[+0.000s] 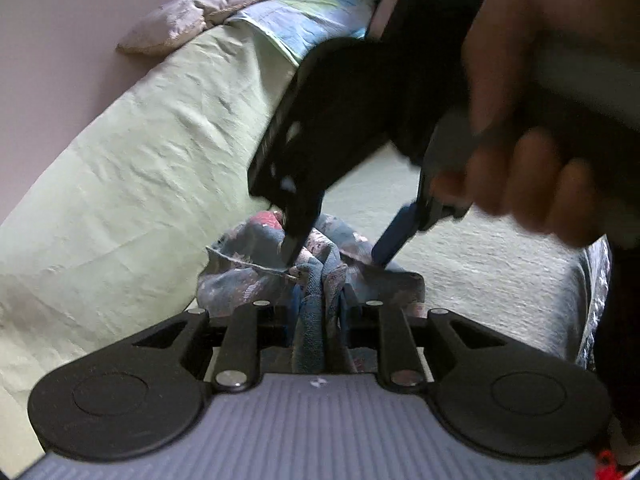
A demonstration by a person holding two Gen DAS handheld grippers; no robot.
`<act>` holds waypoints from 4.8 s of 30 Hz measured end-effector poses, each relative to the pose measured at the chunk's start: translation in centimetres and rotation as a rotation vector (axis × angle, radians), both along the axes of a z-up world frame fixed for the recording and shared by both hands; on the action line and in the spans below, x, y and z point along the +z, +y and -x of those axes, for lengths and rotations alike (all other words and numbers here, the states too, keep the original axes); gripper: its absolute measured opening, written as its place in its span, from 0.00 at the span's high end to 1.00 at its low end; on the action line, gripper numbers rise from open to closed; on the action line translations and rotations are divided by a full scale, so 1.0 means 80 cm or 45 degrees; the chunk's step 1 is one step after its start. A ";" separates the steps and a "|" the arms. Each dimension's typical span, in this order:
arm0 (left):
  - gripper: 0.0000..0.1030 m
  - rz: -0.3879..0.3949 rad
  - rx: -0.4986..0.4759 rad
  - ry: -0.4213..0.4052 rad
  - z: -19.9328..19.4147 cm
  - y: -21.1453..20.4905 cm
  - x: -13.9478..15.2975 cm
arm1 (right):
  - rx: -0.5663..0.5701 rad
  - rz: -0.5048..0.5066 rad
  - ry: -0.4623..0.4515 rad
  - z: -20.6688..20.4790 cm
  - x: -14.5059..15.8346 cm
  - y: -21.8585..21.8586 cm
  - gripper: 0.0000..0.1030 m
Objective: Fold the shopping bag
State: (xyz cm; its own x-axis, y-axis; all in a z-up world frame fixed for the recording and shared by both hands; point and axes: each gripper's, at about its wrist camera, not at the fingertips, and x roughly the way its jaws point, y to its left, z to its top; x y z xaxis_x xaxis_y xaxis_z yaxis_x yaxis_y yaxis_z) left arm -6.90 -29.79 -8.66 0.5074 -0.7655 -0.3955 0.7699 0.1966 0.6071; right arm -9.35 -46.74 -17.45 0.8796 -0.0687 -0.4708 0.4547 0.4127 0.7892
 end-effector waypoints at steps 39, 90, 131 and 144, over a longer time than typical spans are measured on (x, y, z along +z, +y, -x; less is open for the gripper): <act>1.00 -0.221 -0.072 0.187 -0.027 0.011 -0.027 | 0.000 0.769 0.390 -0.013 0.023 0.033 0.50; 1.00 -0.205 -0.086 0.214 -0.157 -0.104 -0.024 | 0.310 1.064 0.322 -0.123 0.055 -0.049 0.87; 1.00 -0.039 -0.036 -0.002 0.010 0.075 -0.092 | 0.379 1.077 0.286 0.017 0.002 0.092 0.86; 1.00 -0.074 0.038 0.098 0.011 0.085 -0.066 | 0.374 1.377 0.384 0.038 0.017 0.155 0.93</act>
State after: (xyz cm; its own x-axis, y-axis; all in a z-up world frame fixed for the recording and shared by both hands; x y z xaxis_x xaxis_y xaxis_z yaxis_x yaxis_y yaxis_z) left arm -7.81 -22.95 -13.96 0.4963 -0.7251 -0.4773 0.8088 0.1865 0.5577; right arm -12.37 -34.37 -16.13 0.7905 -0.3752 -0.4841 0.3390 0.9263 -0.1643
